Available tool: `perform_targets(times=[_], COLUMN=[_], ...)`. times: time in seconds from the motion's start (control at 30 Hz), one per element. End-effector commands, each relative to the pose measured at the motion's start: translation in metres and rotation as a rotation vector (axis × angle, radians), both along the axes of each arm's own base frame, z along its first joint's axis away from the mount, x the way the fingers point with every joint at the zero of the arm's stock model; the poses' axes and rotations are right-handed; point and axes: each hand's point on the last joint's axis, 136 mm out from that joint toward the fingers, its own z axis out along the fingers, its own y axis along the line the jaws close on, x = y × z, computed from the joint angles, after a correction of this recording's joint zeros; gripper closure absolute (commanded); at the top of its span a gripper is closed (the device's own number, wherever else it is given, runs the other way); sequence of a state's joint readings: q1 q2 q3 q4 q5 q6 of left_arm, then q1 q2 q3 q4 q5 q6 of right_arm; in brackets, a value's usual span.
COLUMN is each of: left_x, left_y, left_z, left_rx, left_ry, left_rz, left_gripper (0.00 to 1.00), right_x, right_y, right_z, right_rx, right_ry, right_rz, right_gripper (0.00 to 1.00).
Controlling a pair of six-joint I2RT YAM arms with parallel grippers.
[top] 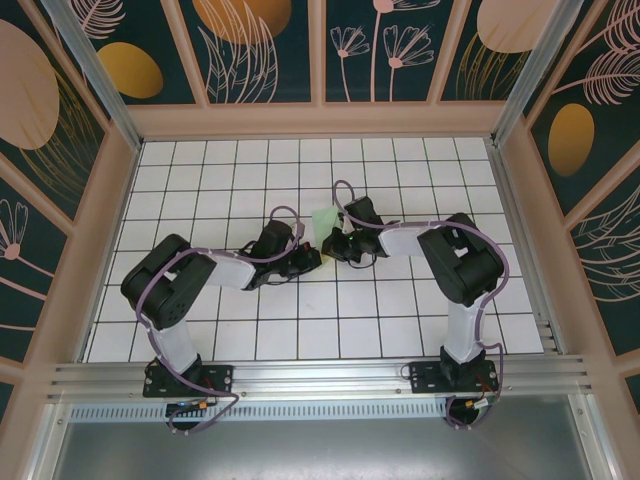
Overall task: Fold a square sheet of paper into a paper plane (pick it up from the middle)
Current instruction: Fourth fold the wing at the center of the table.
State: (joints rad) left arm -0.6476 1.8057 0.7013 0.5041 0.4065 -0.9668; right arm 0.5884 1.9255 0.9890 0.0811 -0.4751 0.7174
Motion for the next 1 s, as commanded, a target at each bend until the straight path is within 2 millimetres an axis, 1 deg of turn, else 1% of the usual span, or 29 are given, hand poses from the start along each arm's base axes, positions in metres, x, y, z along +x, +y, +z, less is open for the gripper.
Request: perform_targets(times=[0.0, 0.07, 0.2, 0.37, 0.43, 0.57, 0.63, 0.67, 0.7, 0.77, 0.83, 0.87, 0.9, 0.97], left_x=[0.007, 0.006, -0.002, -0.022, -0.027, -0.029, -0.026, -0.022, -0.018, -0.008, -0.001, 0.003, 0.006, 0.009], left_y=[-0.004, -0.004, 0.002, 0.009, 0.012, 0.016, 0.013, 0.011, 0.007, 0.000, -0.004, -0.004, -0.004, -0.005], left_z=[-0.004, -0.008, -0.016, -0.036, -0.039, -0.044, -0.038, -0.031, -0.022, 0.003, 0.020, 0.026, 0.028, 0.024], left_rx=[0.016, 0.022, 0.061, 0.132, 0.154, 0.199, 0.191, 0.173, 0.149, 0.087, 0.043, 0.026, 0.021, 0.028], left_ry=[-0.007, 0.006, 0.039, 0.111, 0.127, 0.140, 0.122, 0.100, 0.074, 0.004, -0.048, -0.066, -0.074, -0.073], left_rz=[-0.002, -0.005, -0.009, -0.050, -0.057, -0.064, -0.067, -0.067, -0.067, -0.050, -0.030, -0.014, -0.005, 0.003], left_gripper=[0.97, 0.97, 0.97, 0.96, 0.96, 0.96, 0.97, 0.97, 0.97, 0.95, 0.95, 0.95, 0.95, 0.96], right_x=[-0.023, -0.023, -0.023, -0.024, -0.025, -0.025, -0.024, -0.024, -0.024, -0.024, -0.024, -0.024, -0.024, -0.024], right_y=[-0.019, -0.019, -0.021, -0.022, -0.023, -0.024, -0.024, -0.024, -0.024, -0.024, -0.023, -0.023, -0.024, -0.023], right_z=[-0.043, -0.044, -0.046, -0.048, -0.049, -0.049, -0.049, -0.048, -0.048, -0.048, -0.048, -0.048, -0.048, -0.047], right_rx=[-0.136, -0.137, -0.148, -0.157, -0.161, -0.164, -0.166, -0.166, -0.165, -0.160, -0.152, -0.148, -0.144, -0.132], right_ry=[0.115, 0.116, 0.120, 0.130, 0.133, 0.133, 0.134, 0.133, 0.134, 0.137, 0.140, 0.142, 0.145, 0.149], right_rz=[-0.026, -0.027, -0.033, -0.034, -0.035, -0.038, -0.039, -0.038, -0.038, -0.040, -0.041, -0.042, -0.042, -0.046], right_gripper=[0.92, 0.92, 0.92, 0.92, 0.92, 0.92, 0.92, 0.92, 0.92, 0.92, 0.93, 0.93, 0.93, 0.93])
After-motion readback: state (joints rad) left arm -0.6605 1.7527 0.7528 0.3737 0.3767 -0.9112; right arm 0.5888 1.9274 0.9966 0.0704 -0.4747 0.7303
